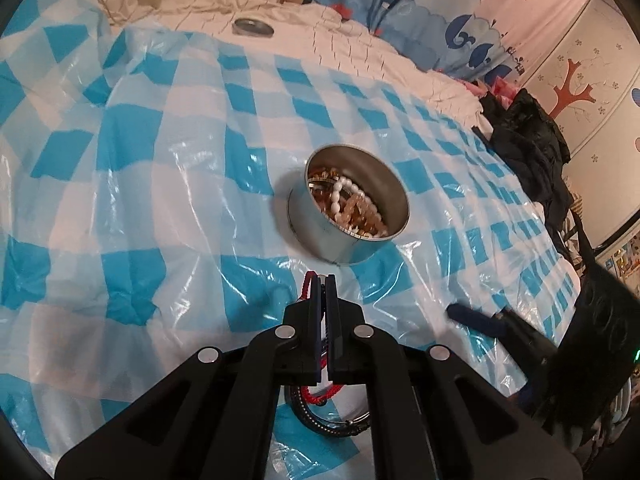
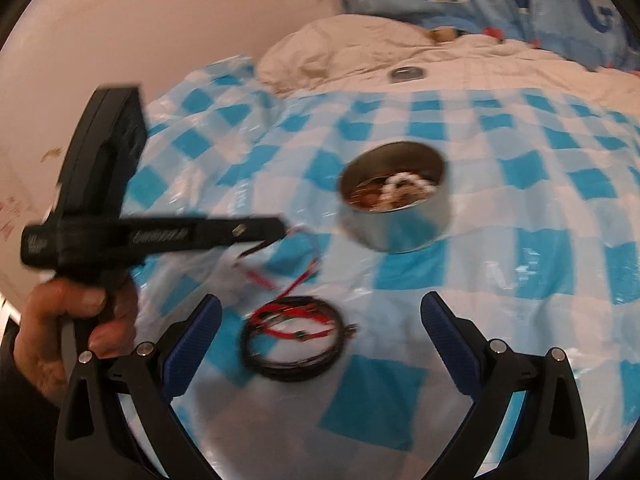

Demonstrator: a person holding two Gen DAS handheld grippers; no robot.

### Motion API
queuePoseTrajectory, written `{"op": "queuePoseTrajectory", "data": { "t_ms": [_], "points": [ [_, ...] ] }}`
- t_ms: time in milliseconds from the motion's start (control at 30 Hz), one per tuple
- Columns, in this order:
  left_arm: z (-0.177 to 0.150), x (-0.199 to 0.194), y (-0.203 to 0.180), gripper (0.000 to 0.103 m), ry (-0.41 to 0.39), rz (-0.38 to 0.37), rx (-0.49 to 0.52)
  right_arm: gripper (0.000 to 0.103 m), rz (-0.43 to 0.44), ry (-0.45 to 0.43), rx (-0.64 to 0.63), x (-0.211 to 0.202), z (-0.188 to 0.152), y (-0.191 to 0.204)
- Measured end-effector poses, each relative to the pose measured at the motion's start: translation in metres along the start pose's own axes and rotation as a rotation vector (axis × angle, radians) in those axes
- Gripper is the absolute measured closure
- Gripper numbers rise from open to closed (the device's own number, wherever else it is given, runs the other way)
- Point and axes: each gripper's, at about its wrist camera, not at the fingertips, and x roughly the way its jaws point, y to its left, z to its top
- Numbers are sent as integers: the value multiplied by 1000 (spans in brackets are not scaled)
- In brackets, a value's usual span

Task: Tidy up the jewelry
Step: 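Grasp a red string bracelet with the left tool while the right tool grasps another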

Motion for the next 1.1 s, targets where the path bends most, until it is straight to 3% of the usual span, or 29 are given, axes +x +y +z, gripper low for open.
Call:
{"op": "queuePoseTrajectory", "data": {
  "t_ms": [133, 200, 267, 433, 500, 600, 767, 1100],
  "points": [
    [4, -12, 3, 102, -35, -16, -14, 9, 57, 20, -97, 10, -6, 27],
    [6, -16, 4, 102, -46, -23, -22, 32, 66, 44, -131, 19, -8, 37],
    [6, -19, 5, 102, -52, -27, -27, 47, 80, 78, -135, 29, -10, 42],
    [7, -23, 4, 102, -61, -39, -28, 63, 71, 127, -116, 49, -15, 42],
    [7, -24, 3, 102, -64, -41, -24, 82, 73, 141, -107, 52, -17, 40],
    [7, -25, 4, 102, -65, -41, -24, 93, 97, 141, -102, 53, -18, 39],
    [7, -26, 4, 102, -67, -38, -25, 94, 132, 93, -44, 42, -14, 29],
    [9, -29, 3, 102, -83, -42, -29, 94, 302, -75, 202, -5, 12, -21]
  ]
}}
